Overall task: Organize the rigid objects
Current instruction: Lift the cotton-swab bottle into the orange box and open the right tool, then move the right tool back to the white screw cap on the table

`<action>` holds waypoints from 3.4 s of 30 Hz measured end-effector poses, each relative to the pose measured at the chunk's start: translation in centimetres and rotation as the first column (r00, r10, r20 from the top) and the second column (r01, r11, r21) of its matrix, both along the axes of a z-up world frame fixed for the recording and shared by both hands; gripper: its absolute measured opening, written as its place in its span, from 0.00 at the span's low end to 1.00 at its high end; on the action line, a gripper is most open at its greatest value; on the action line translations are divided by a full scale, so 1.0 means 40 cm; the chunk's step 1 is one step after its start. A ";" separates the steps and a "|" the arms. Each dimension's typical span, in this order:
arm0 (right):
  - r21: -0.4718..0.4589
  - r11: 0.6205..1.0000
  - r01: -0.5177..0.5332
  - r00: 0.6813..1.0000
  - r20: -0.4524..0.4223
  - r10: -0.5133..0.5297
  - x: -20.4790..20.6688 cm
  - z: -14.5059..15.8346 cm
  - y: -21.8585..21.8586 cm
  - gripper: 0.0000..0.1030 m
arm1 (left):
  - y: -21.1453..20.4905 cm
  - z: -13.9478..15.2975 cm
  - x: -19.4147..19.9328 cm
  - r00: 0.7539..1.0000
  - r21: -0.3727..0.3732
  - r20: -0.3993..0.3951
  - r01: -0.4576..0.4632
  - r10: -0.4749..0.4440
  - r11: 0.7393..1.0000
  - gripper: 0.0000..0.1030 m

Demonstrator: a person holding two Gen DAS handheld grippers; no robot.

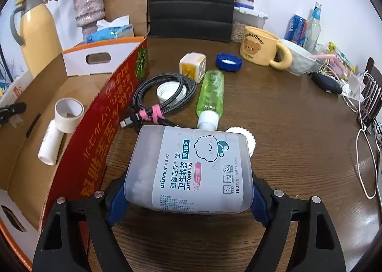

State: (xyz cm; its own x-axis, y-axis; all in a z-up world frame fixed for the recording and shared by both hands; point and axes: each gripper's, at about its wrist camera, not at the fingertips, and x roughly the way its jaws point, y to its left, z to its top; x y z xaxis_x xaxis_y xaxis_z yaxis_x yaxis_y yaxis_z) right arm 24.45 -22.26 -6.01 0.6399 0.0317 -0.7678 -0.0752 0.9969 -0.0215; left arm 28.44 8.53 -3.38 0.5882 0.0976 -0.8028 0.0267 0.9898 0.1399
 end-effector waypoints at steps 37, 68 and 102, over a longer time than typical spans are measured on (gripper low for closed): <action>-0.050 0.963 -0.265 0.931 0.247 0.269 0.103 0.204 0.277 0.84 | 0.000 -0.001 -0.001 1.000 0.000 0.001 0.000 0.000 1.000 0.23; -0.085 0.932 -0.352 0.925 0.120 0.360 0.177 0.131 0.368 0.84 | -0.009 0.004 0.002 1.000 0.017 -0.002 0.001 -0.001 1.000 0.23; -0.051 0.946 -0.320 0.935 0.144 0.324 0.175 0.138 0.346 0.88 | -0.013 0.000 -0.005 1.000 0.024 0.007 0.006 -0.006 1.000 0.23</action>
State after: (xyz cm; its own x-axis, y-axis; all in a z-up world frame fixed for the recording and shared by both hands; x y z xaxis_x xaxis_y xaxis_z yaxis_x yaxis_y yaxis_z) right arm 31.47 -8.43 -0.50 0.7055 0.2362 -0.6682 -0.3857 0.9189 -0.0825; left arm 28.23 8.02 -3.39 0.5944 0.1133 -0.7962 0.0314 0.9860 0.1637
